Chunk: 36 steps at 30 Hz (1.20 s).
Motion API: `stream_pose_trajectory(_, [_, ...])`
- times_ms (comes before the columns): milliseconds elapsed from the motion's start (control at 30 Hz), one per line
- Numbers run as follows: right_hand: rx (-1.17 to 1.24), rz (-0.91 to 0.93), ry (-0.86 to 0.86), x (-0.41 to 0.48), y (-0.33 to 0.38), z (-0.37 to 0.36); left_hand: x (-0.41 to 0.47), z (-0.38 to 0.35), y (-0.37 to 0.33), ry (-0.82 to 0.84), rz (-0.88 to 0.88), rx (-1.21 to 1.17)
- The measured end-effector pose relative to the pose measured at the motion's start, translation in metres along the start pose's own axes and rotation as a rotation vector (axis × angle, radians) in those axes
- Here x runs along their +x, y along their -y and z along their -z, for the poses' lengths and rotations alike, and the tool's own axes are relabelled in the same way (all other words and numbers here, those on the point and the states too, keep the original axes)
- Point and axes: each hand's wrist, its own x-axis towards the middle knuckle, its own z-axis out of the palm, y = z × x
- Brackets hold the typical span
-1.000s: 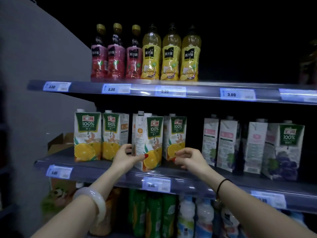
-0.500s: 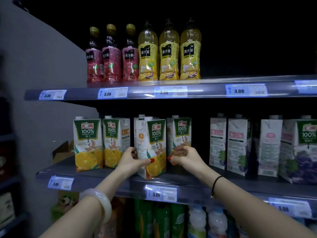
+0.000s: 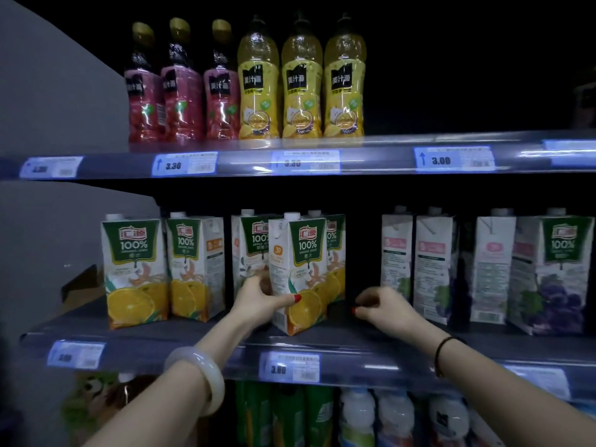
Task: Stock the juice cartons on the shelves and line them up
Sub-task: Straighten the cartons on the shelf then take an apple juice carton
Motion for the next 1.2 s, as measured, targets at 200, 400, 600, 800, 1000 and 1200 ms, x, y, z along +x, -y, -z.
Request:
stream_pose_trajectory(200, [-0.312, 0.046, 0.096, -0.023, -0.030, 0.015, 0.009, -0.019, 0.000, 0.068, 0.032, -0.060])
stream_pose_trajectory(400, [-0.326, 0.081, 0.098, -0.031, -0.023, 0.015, 0.008, -0.028, -0.001, 0.101, 0.017, -0.108])
stream_pose_trajectory(600, [-0.344, 0.060, 0.066, -0.040, -0.023, 0.015, 0.003, -0.046, 0.001, 0.062, -0.016, -0.150])
stream_pose_trajectory(800, [-0.473, 0.040, -0.135, -0.058, -0.026, 0.000, -0.004, -0.054, 0.006, 0.009, -0.052, -0.158])
stream_pose_trajectory(1000, [-0.470, 0.035, -0.108, -0.061, -0.022, 0.001, -0.010, -0.050, 0.004, 0.081, -0.049, -0.103])
stream_pose_trajectory(1200, [-0.465, 0.030, -0.155, -0.062, -0.026, -0.001, -0.021, -0.024, 0.007, -0.177, -0.147, -0.051])
